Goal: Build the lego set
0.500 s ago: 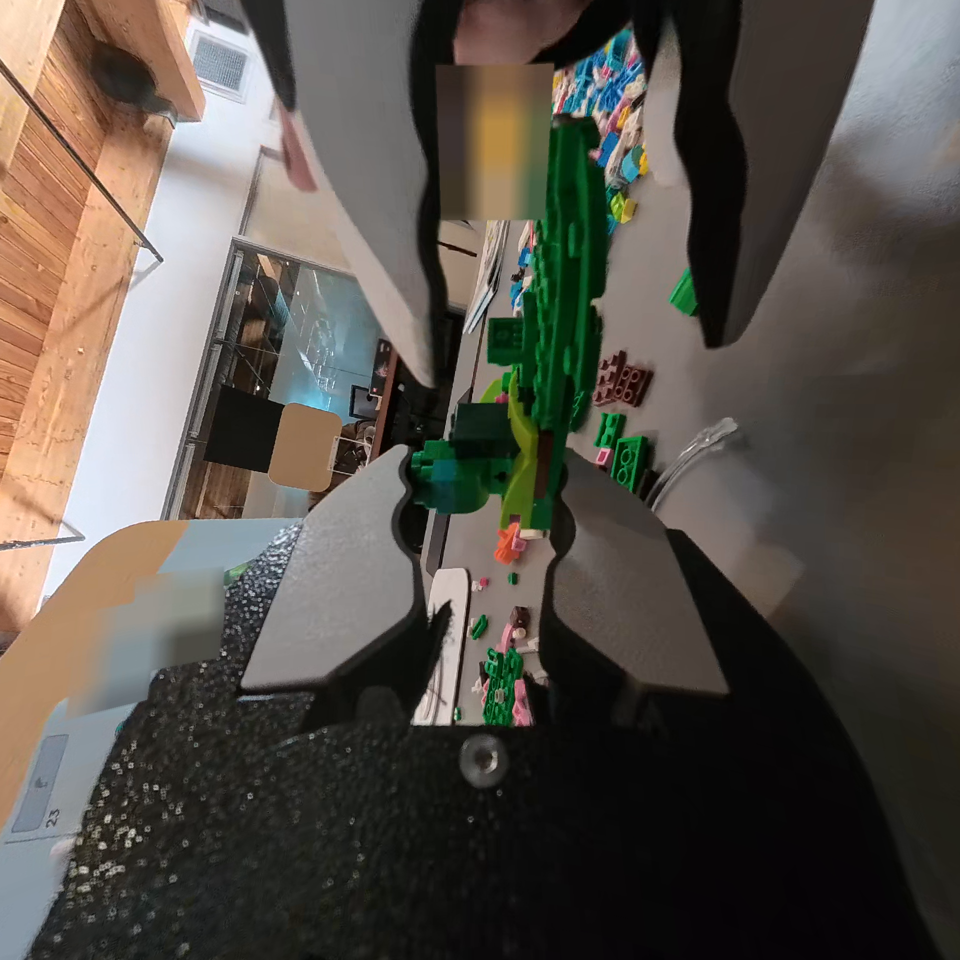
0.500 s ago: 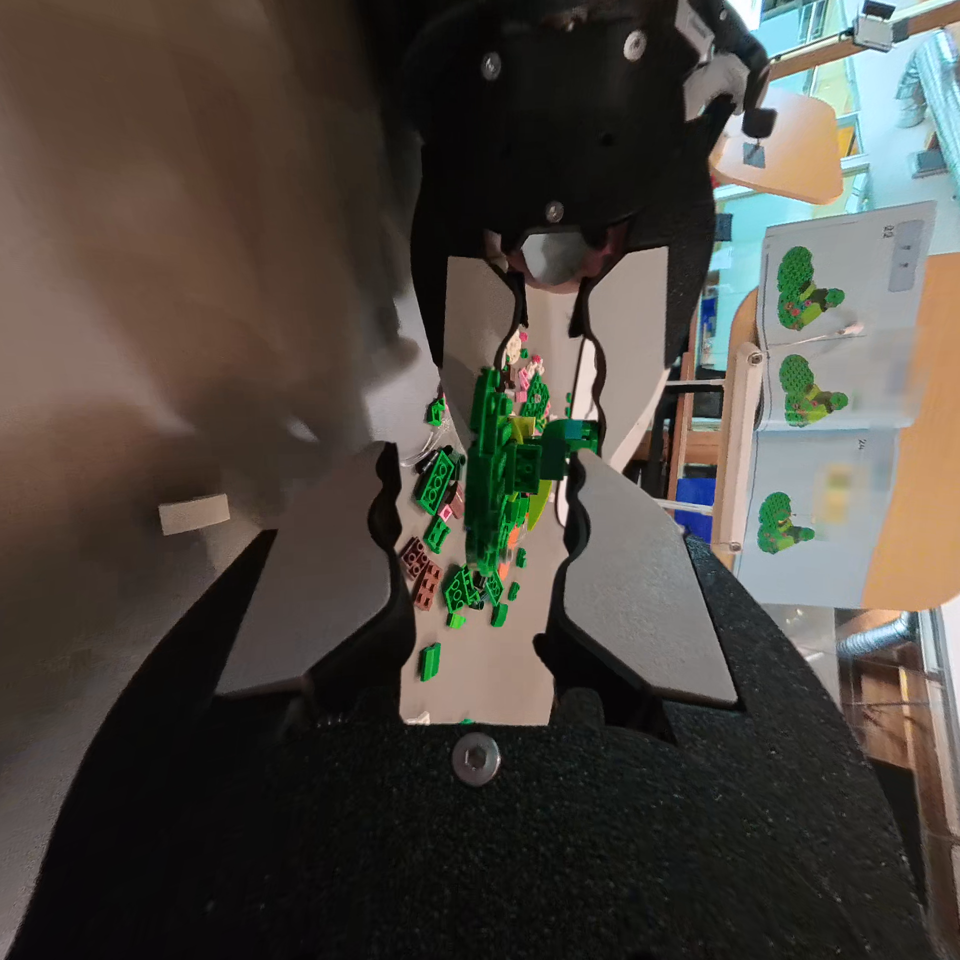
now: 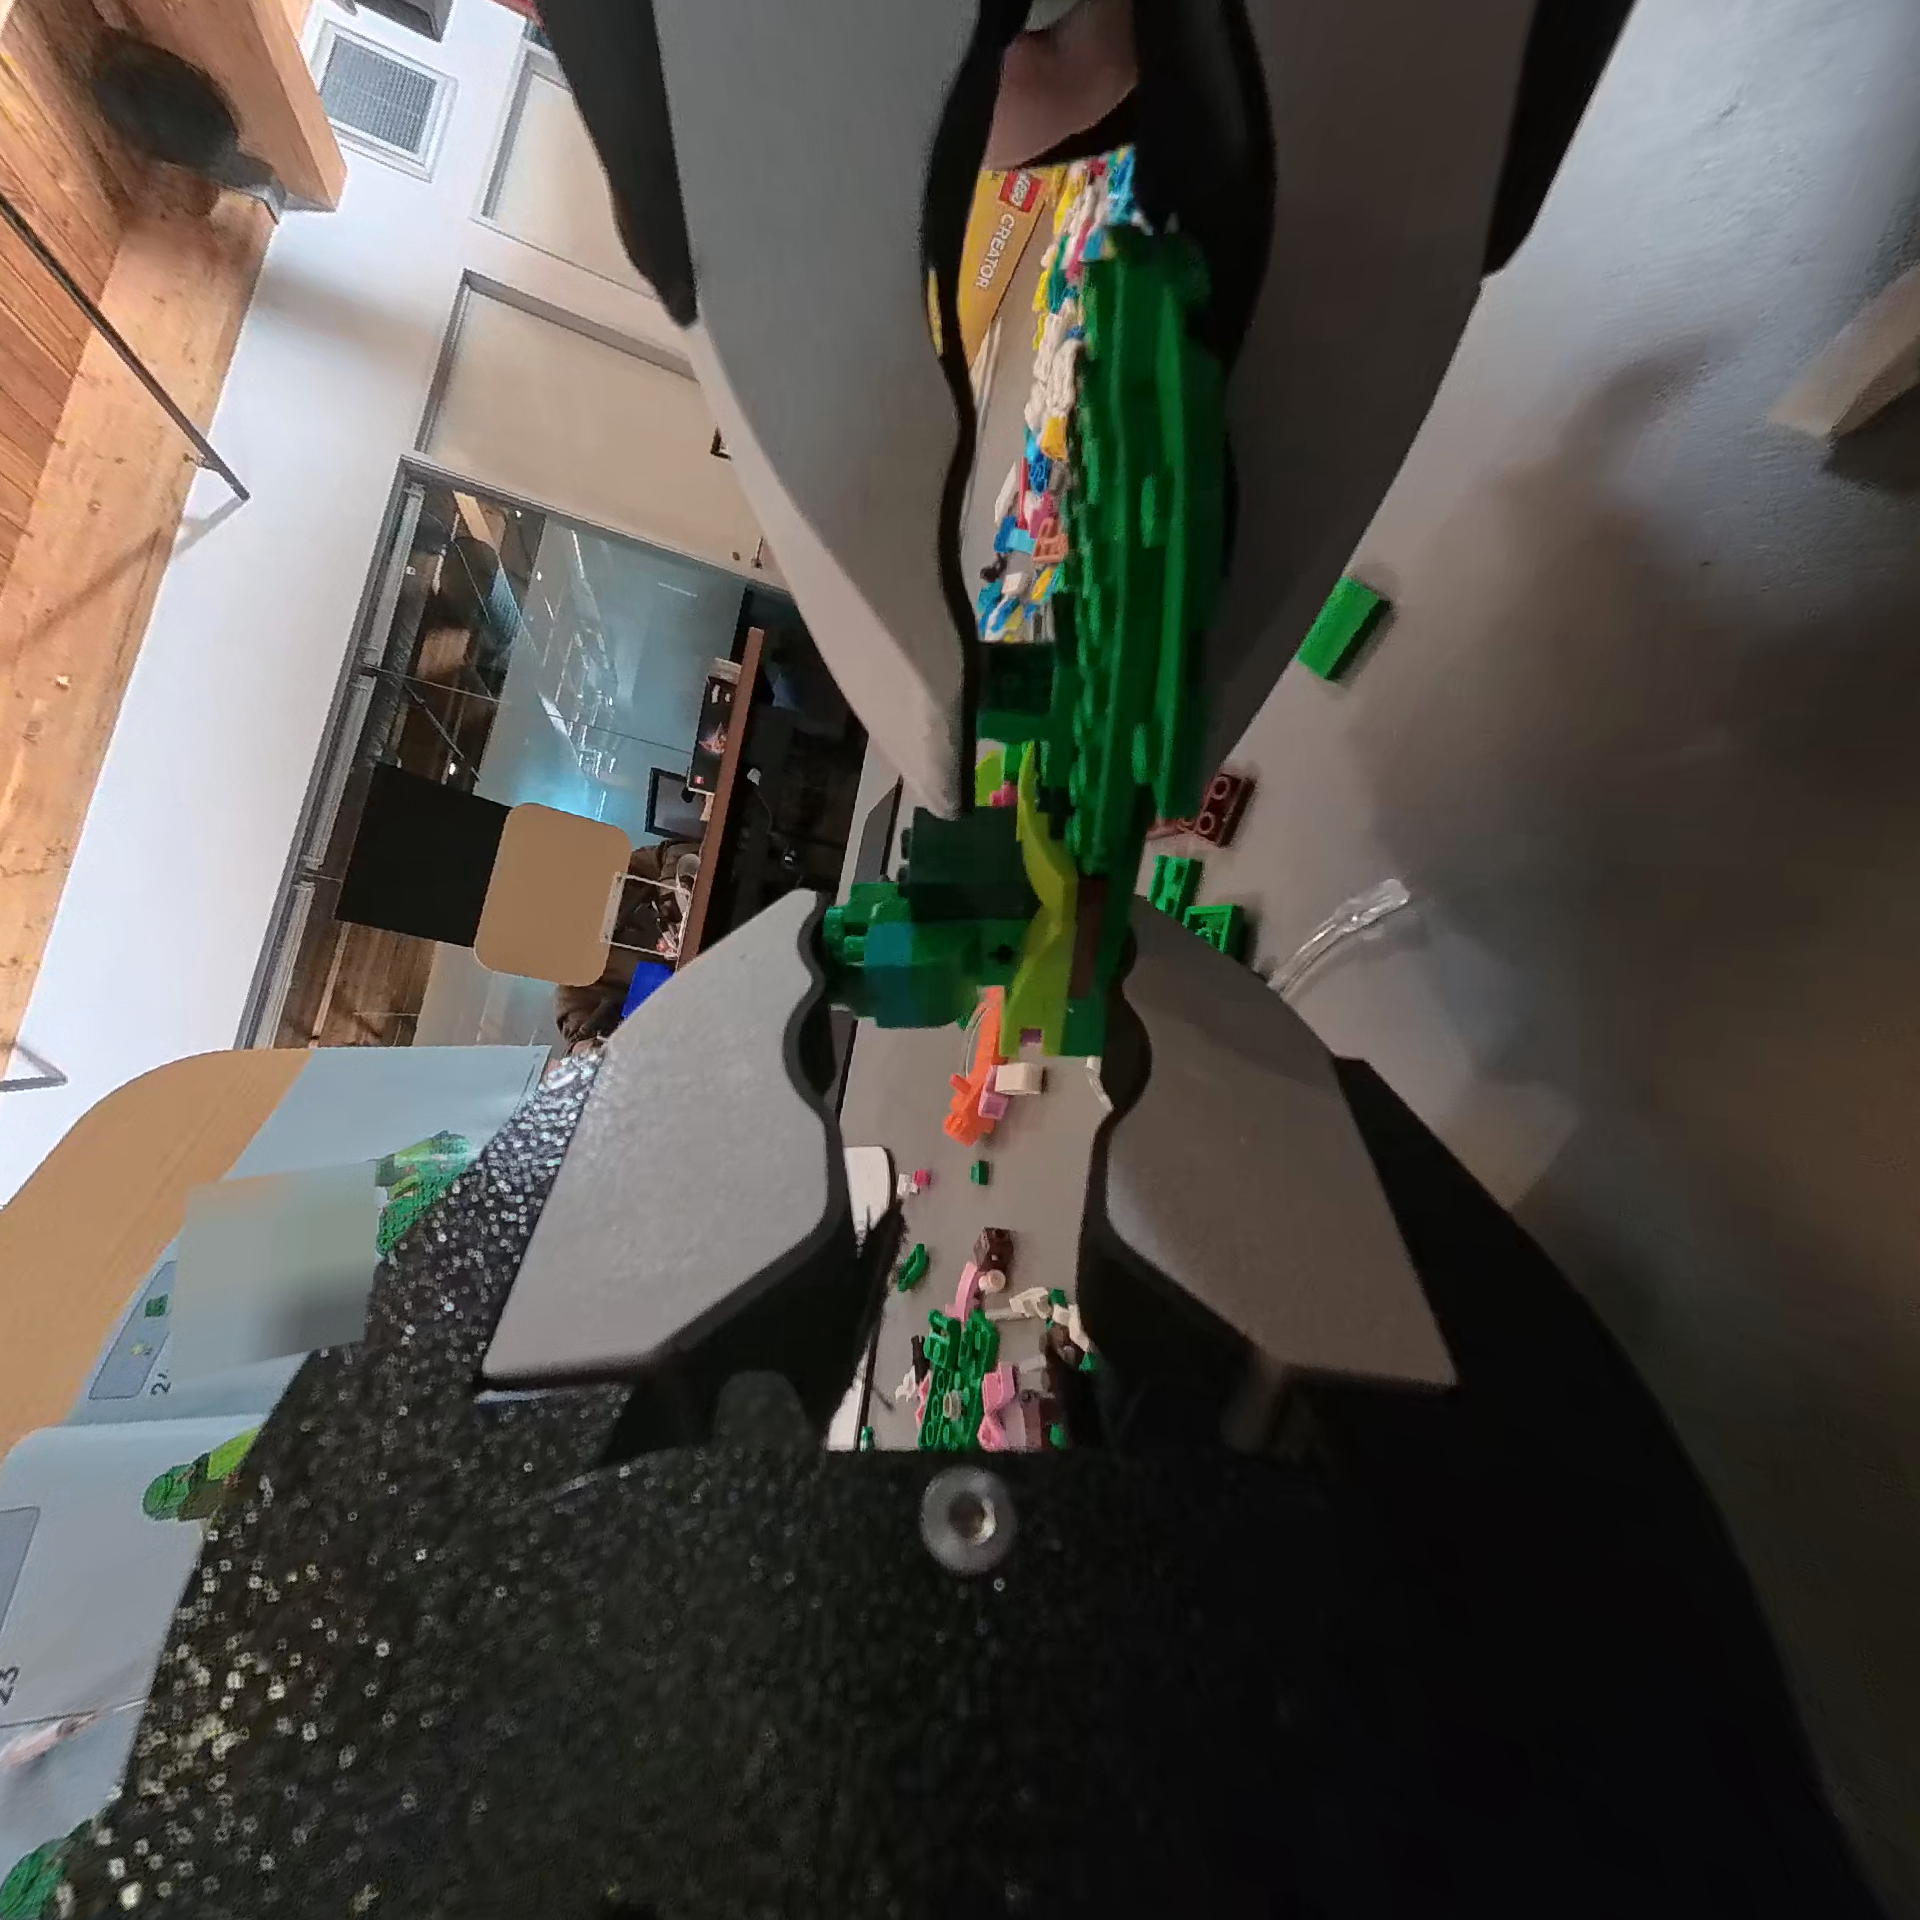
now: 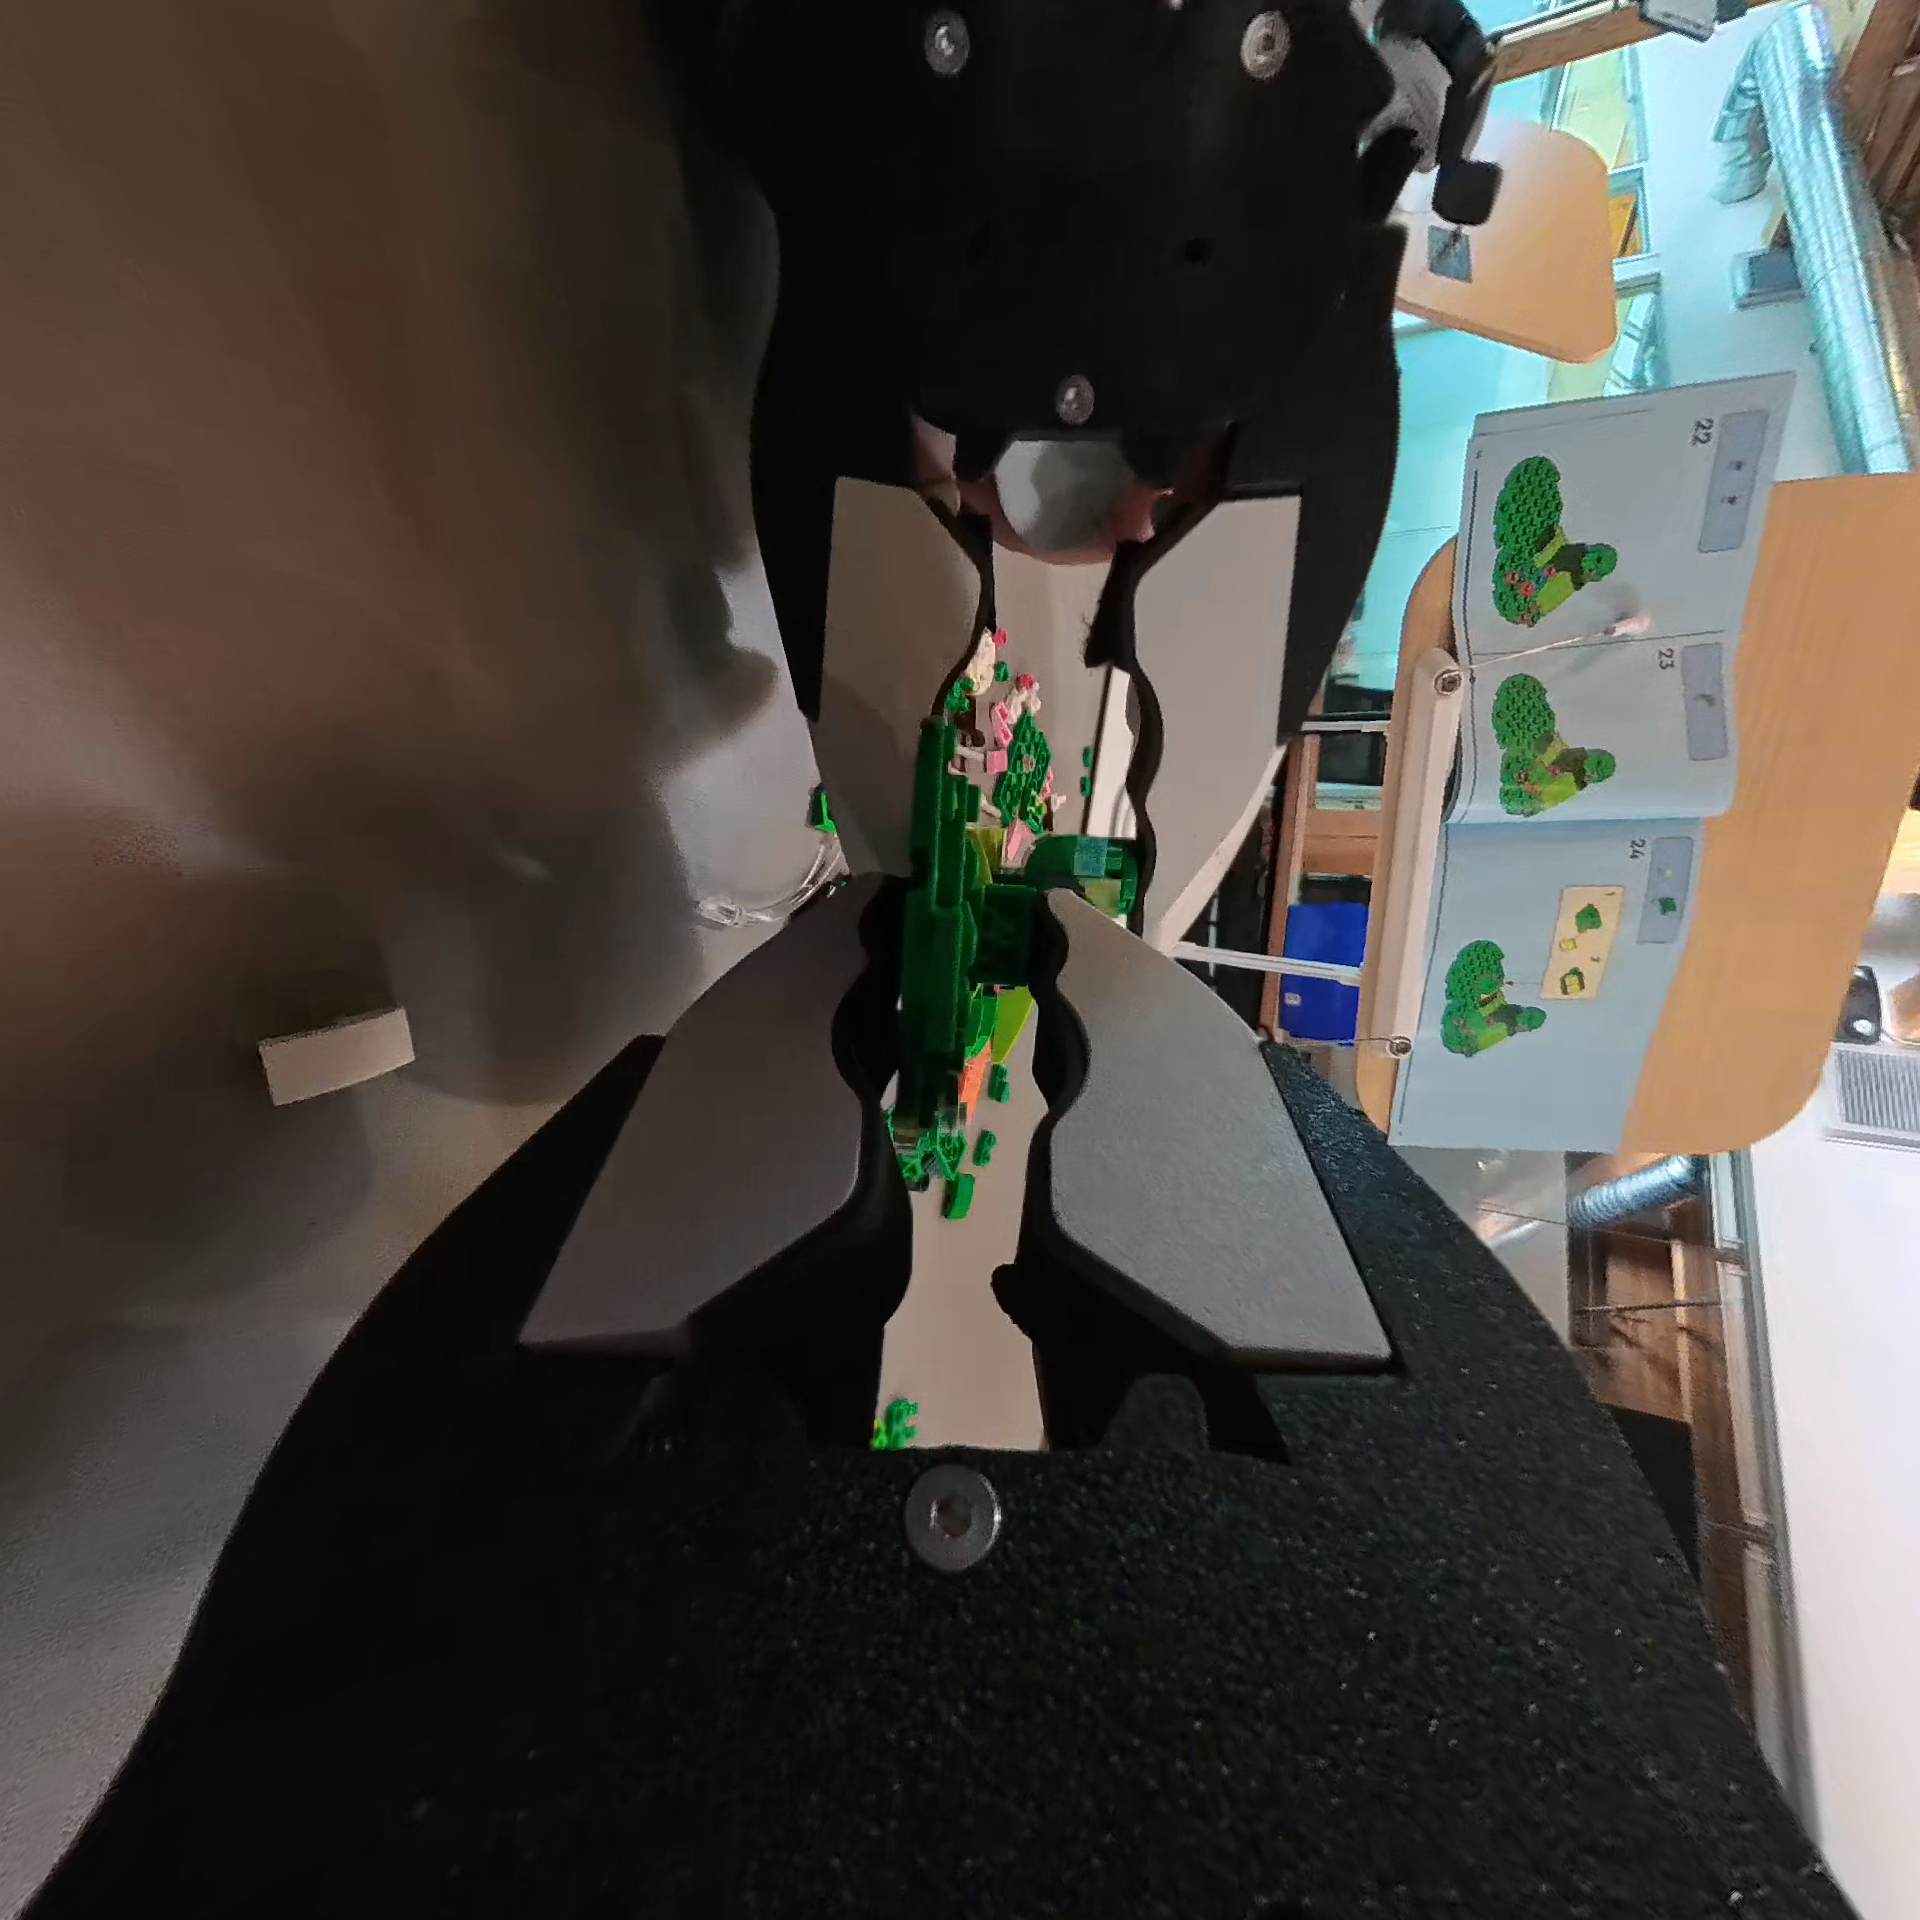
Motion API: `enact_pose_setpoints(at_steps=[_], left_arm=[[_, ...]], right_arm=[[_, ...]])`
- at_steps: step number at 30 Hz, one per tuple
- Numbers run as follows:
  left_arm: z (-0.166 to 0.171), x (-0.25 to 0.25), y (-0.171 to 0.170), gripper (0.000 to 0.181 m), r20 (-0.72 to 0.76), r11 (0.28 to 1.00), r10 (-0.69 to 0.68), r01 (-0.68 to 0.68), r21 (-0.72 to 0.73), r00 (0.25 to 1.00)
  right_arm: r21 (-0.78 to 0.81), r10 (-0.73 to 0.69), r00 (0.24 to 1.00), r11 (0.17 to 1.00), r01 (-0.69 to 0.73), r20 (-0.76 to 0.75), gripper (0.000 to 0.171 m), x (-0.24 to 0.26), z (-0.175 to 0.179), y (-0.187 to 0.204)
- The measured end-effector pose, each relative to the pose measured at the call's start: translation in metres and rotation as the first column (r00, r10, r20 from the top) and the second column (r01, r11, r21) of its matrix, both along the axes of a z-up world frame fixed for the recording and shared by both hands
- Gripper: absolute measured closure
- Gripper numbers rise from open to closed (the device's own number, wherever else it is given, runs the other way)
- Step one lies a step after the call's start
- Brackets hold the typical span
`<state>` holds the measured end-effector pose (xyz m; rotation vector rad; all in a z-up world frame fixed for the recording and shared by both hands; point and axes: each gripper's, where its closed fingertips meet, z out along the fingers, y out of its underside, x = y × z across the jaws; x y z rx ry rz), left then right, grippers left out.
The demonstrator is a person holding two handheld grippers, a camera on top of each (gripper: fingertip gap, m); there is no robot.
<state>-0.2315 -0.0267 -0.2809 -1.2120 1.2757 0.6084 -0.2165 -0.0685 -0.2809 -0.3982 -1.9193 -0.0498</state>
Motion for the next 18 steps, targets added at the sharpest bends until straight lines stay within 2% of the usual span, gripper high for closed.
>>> enact_pose_setpoints(at_steps=[10, 18], left_arm=[[-0.008, 0.002, 0.001, 0.133, -0.011, 0.999, 0.007, -0.007, -0.034, 1.0], [-0.011, 0.001, 0.004, 0.133, -0.007, 0.998, 0.021, -0.021, -0.067, 1.0]], right_arm=[[0.054, -0.021, 0.999, 0.998, 0.019, 0.045, 0.151, 0.001, -0.006, 0.001], [-0.018, -0.039, 0.997, 0.999, 0.04, 0.06, 0.149, 0.0, -0.009, 0.002]])
